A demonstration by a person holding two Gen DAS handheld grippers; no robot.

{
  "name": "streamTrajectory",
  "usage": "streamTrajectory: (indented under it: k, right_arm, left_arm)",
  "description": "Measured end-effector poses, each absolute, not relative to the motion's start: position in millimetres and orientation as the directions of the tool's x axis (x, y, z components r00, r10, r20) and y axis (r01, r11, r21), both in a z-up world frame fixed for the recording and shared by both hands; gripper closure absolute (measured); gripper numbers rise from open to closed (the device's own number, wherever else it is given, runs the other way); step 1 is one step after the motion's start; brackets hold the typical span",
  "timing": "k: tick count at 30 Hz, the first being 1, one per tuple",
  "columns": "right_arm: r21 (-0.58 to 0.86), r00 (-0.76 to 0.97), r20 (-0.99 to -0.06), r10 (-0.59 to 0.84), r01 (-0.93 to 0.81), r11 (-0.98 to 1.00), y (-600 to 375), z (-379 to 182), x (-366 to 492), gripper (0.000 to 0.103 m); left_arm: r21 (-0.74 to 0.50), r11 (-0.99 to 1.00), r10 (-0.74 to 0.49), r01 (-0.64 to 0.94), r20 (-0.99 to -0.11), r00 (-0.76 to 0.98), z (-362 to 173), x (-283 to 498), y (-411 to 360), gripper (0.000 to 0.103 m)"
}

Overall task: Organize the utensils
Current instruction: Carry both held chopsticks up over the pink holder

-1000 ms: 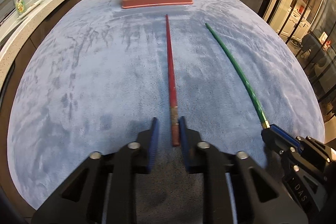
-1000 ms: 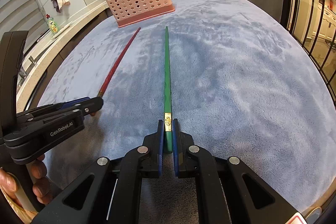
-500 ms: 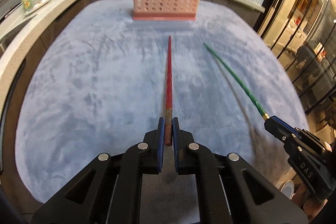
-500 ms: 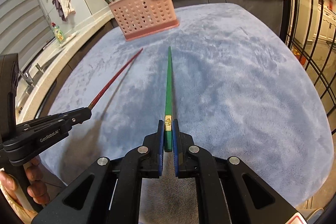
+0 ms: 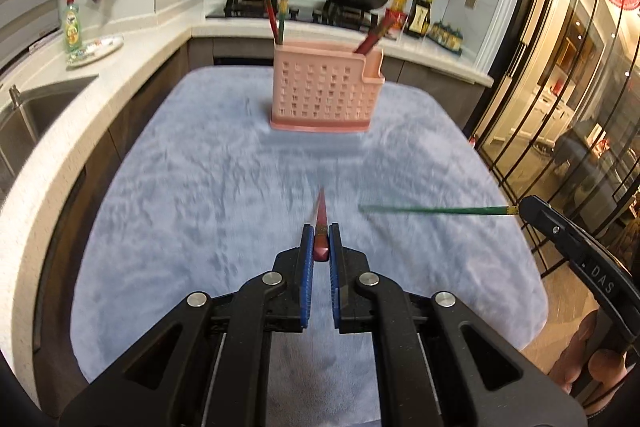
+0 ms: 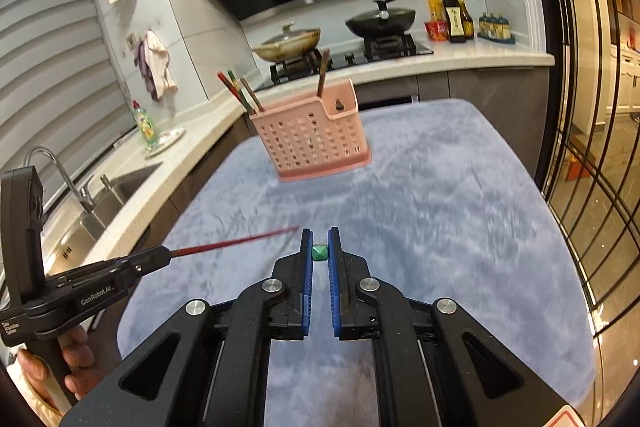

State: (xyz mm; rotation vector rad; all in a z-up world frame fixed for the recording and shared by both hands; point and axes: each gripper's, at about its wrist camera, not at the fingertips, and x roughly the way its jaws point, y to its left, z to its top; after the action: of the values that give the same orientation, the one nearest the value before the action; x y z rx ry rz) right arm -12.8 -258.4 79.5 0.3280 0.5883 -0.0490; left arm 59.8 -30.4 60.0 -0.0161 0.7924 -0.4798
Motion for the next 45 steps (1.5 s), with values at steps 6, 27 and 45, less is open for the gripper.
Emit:
streamTrajectory:
  k: [6,27,45]
  right_arm:
    - [0.307,0.864,-0.501,0.051,0.122,0.944,-262.2,104.5,-1.1,0.096]
    - [0.3,0.866,-0.497,0.049,0.119,0.946,-267.6,114.3,32.3,0.096]
    - [0.379,0.954,-0.291,0.069,0.049,0.924,-305.9,223.0,153.1,0.096]
  left_arm:
    - [-0.2,0.887,-0.442,0.417,-0.631,0.637,89.6,66.4,-29.4,0.096]
    - [-0.199,0.885,-0.447,0.421,-0.618,0.647,110.1,105.0,-40.5,0.096]
    - [-0.18,0.889,-0.458,0.422,-0.392,0.798,227.2,194.1,-60.0,0.096]
